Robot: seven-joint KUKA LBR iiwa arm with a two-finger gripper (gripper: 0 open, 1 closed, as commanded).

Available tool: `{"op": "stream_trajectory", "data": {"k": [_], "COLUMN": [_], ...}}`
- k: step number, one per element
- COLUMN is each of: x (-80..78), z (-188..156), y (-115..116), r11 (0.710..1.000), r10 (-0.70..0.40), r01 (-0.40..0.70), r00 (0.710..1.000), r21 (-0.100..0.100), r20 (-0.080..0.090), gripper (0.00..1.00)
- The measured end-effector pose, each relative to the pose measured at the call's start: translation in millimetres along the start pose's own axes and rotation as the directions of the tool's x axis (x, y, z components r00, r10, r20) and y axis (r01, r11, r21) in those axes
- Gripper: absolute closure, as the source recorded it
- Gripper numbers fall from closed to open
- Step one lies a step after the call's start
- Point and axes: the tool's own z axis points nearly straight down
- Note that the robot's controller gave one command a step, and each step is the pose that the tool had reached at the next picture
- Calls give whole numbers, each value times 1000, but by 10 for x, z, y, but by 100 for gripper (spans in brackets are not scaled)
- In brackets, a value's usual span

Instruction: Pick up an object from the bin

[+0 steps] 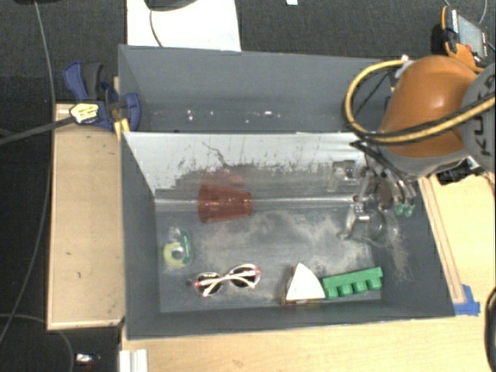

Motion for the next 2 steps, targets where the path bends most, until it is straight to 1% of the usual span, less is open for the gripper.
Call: {"op": "stream_trajectory", "data": {"k": [1,2], "x": [-16,699], "z": [-44,1306], "y": [0,-625], "r11": [1000,995], "r10": [-2,-102], "r01": [2,102], "r00": [1000,995], "r21": [1,0], "r20": [8,-1], "gripper": [0,0]}}
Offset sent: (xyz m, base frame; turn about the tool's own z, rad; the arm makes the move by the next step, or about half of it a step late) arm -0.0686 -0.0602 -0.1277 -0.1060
